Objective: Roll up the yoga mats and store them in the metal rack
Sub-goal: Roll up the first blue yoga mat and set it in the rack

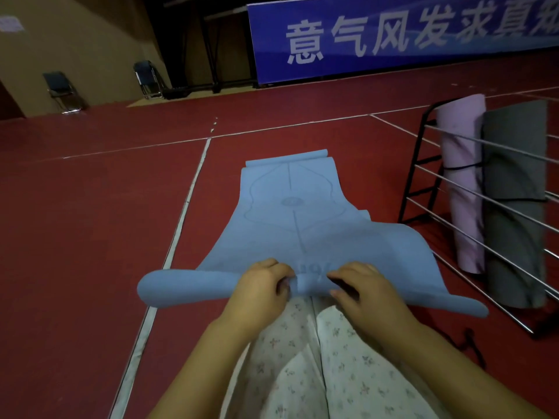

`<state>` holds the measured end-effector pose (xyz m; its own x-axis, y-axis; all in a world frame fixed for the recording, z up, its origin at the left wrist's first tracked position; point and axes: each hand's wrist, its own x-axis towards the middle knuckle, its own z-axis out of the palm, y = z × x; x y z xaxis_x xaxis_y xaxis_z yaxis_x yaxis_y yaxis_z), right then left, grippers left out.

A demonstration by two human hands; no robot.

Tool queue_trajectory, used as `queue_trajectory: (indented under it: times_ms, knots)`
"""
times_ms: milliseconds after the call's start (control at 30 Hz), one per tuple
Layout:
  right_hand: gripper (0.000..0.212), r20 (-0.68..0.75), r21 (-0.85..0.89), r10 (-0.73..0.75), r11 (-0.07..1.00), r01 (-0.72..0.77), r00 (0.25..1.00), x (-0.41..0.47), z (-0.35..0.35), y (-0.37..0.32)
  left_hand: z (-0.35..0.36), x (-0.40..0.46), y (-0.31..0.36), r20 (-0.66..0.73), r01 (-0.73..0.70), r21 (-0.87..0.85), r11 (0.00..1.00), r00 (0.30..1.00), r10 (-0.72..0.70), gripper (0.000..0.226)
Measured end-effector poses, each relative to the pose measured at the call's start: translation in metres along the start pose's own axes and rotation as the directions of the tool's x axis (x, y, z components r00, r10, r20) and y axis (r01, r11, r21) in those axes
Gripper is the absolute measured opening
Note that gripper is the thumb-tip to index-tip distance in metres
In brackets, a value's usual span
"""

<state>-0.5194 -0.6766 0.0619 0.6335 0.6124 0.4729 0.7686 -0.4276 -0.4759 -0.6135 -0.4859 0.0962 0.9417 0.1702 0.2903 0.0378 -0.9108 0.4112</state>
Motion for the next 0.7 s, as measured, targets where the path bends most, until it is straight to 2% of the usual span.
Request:
queue_trajectory:
  times_ms: [67,167,267,433,567,700]
  knots:
    - [0.028,0.043,0.017,0.023,1.0,-0.023,0.999,0.001,0.002,0.001,-0.002,-0.005,-0.001,-0.003,0.012,-0.063,0.998,1.0,-0.012,0.022]
    - [0.03,0.123,0.062,0.074,0.995,-0.082,0.99,0.004,0.006,0.002,0.004,-0.01,-0.006,0.019,0.028,-0.088,0.996,0.999,-0.027,0.029]
    - [0.022,0.168,0.104,0.094,0.988,-0.113,0.981,0.002,0.002,-0.002,0.008,-0.011,-0.006,-0.007,0.075,-0.134,0.988,0.997,-0.077,0.017]
    - [0.009,0.182,0.152,0.071,0.983,-0.1,0.981,-0.011,-0.013,-0.008,-0.001,-0.019,0.002,0.024,0.013,-0.192,0.981,1.0,-0.008,0.007]
    - [0.018,0.24,0.088,0.072,0.992,-0.096,0.968,-0.028,-0.013,-0.011,0.005,-0.03,0.007,0.16,0.074,-0.205,0.976,0.986,-0.042,0.006]
    - [0.029,0.217,0.04,0.167,0.983,-0.179,0.962,-0.032,0.001,-0.013,0.016,-0.032,0.008,0.138,0.185,-0.169,0.968,0.977,-0.162,0.012]
